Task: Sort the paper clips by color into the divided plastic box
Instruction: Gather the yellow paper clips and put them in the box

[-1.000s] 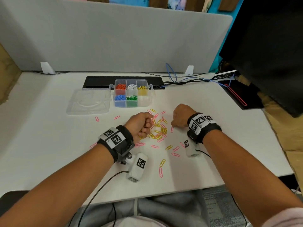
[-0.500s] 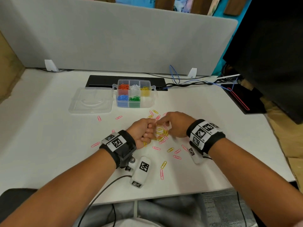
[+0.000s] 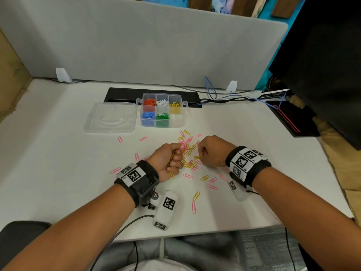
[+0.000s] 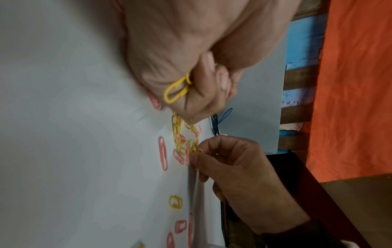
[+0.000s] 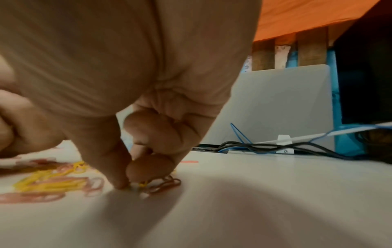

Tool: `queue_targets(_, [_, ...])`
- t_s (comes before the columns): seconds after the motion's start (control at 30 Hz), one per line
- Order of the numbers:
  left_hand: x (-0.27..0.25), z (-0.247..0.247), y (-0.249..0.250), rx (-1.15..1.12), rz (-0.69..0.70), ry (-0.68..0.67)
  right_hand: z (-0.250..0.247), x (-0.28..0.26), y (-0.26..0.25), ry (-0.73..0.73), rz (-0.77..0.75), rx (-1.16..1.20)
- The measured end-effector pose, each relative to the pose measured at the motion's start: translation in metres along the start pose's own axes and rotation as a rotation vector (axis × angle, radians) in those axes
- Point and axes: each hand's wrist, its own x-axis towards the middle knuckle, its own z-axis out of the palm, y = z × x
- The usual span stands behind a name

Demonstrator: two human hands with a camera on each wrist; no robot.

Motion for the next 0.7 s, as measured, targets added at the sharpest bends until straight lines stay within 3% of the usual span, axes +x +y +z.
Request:
queue_targets(0.2, [-0.003, 0.004, 0.003, 0.009, 0.016, -0.009, -0.016, -0.008, -0.029, 0.158, -0.083, 0.495])
queue_targets(0.3, [-0.002, 0.007, 0.008, -0.034, 0.02, -0.051, -0.022, -0.008, -0.048, 0.128, -0.169, 0.606])
queue_targets(0.37, [-0.001, 0.008, 0.013, -0.066, 0.021, -0.098, -0.022, -0.006, -0.052, 0.189, -0.189, 0.648])
queue_targets(0.5, [0.004, 0.006, 0.039, -0.034, 0.089, -0.042, -0.015, -0.007, -0.032, 0.474, -0.153, 0.714])
queue_targets(0.6, [0.013, 0.006, 0.074, 0.081, 0.203, 0.035, -0.001, -0.016, 0.001, 0.475, -0.082, 0.834])
queue_targets(0.7, [0.029, 0.016, 0.116, 0.149, 0.315, 0.078, 0.015, -0.018, 0.045, 0.488, 0.094, 0.944])
